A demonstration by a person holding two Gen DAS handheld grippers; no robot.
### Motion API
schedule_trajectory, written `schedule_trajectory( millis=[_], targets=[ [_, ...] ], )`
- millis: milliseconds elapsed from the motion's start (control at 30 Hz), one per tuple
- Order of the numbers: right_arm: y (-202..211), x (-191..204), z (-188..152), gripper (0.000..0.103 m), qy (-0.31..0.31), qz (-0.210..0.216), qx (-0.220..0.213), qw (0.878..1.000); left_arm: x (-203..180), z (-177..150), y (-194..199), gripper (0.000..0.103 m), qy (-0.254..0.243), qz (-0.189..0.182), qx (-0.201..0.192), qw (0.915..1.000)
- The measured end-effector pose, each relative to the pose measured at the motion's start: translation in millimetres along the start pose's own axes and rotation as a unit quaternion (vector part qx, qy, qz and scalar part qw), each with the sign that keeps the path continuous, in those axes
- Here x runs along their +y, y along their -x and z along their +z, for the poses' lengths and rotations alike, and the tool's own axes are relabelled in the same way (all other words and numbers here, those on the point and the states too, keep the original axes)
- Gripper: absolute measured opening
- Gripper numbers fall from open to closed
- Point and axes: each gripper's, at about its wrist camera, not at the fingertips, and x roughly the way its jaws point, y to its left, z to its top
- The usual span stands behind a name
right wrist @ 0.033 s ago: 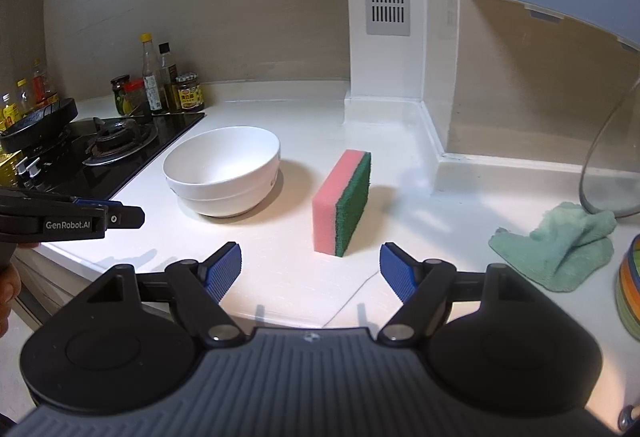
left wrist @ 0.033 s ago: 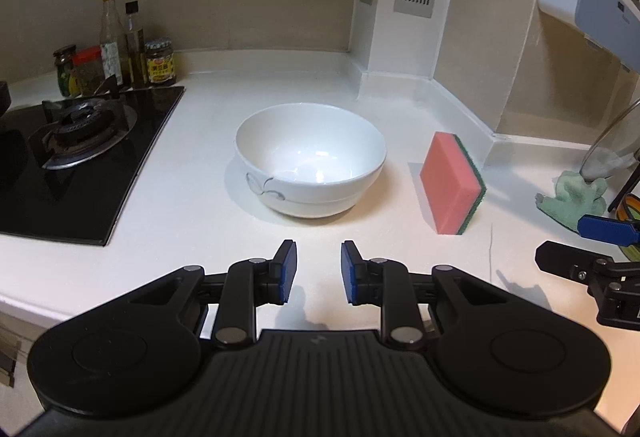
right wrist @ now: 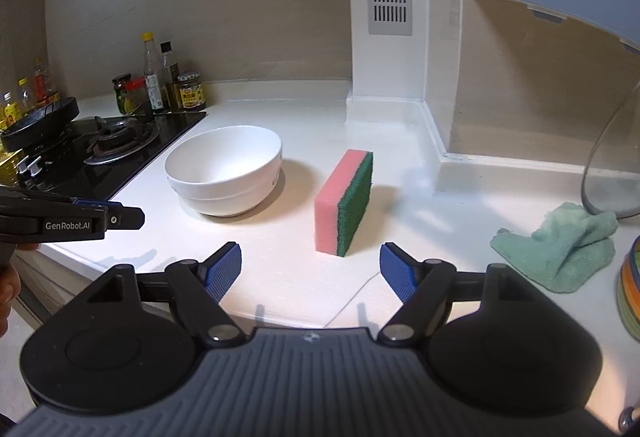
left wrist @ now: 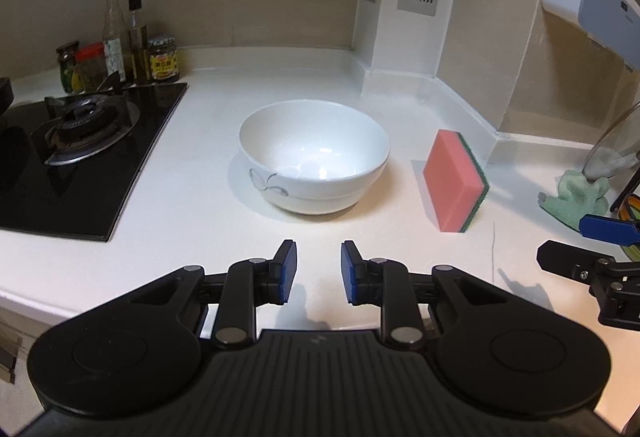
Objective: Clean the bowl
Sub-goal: 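Reach the right gripper to the pink-and-green sponge and close on it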
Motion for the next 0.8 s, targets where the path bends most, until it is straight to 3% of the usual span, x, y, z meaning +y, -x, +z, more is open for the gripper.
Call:
schedule_trajectory(
  millis=[200,300,367,633,800],
  targets=[
    [-4.5,3.8,2.3,0.073,0.011,-0.009,0.010,1.000,3.1,-1.4,3.2,0.029,0.007,-0.004,0.010,0.9999],
    [3.3,4.0,-7.2,0.073,0.011,-0.001,-0.008,1.000,7.5,-10.9,5.5,0.029,0.015,-0.002,0.007,0.9999],
    [-6.1,-3.2,-3.2,0.073,0.005,0.007,0.003,1.000,7.4,-9.4,3.1,0.029,0.014,0.006,0.015,0.9998],
    [-18.0,-2.9,4.5,0.072,-0.001,0.006,0.010,1.000,11.0,-4.2,12.3,0.029,0.021,0.016,-0.003,0.9996],
    [-41.3,-7.7,12.8,0.063,-0.024,-0.001,0.026,0.999,18.2,-10.3,15.5,0.029,0.025,0.028,0.000,0.9993]
  ],
)
